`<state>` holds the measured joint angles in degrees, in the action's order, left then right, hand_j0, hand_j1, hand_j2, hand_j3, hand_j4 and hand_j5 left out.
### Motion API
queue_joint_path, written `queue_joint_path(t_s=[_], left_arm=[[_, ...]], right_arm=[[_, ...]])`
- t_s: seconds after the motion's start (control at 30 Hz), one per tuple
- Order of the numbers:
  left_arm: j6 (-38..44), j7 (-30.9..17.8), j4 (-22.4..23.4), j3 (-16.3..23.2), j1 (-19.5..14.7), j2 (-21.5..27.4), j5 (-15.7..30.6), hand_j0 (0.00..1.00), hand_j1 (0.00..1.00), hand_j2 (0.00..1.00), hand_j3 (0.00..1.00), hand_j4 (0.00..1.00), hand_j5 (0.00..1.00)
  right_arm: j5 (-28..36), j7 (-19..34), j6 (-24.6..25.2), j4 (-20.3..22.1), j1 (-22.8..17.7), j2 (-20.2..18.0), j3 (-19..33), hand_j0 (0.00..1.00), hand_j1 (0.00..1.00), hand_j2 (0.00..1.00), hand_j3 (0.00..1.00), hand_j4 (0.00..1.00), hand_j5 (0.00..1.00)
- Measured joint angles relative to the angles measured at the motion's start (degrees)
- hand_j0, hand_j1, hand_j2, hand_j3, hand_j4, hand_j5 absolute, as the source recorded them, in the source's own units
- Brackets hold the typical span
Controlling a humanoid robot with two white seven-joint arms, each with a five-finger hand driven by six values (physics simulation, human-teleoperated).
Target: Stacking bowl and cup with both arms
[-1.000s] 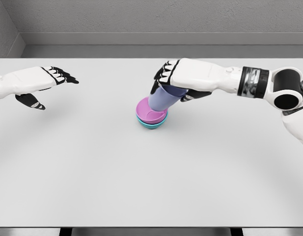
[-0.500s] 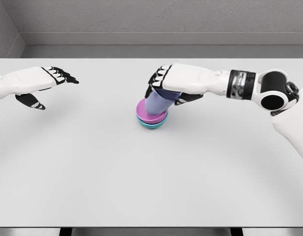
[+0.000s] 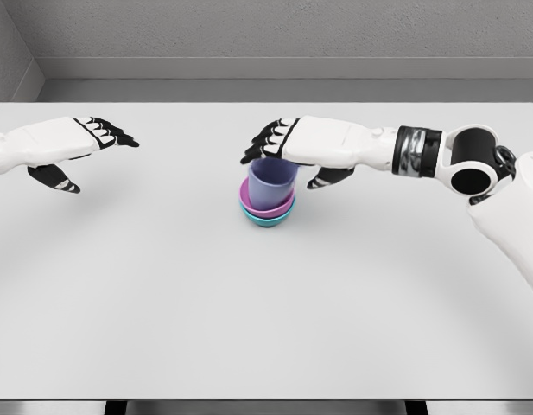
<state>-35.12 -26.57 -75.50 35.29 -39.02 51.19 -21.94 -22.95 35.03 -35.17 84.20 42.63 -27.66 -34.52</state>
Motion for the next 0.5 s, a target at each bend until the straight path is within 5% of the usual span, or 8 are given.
queue_joint_path(t_s=[0.23, 0.5], left_arm=[[-0.01, 0.00, 0.00, 0.01, 0.08, 0.02, -0.03, 1.00, 1.00, 1.00, 1.00, 1.00, 1.00], [0.00, 0.01, -0.01, -0.05, 0.09, 0.04, 0.07, 1.00, 1.00, 1.00, 1.00, 1.00, 1.00]], right_arm=[[2.46, 0.00, -0.02, 7.01, -3.07, -5.80, 8.12, 1.00, 1.00, 1.00, 1.00, 1.00, 1.00], [9.93, 0.02, -0.10, 8.80, -23.81, -17.95, 24.52, 1.00, 1.00, 1.00, 1.00, 1.00, 1.00]])
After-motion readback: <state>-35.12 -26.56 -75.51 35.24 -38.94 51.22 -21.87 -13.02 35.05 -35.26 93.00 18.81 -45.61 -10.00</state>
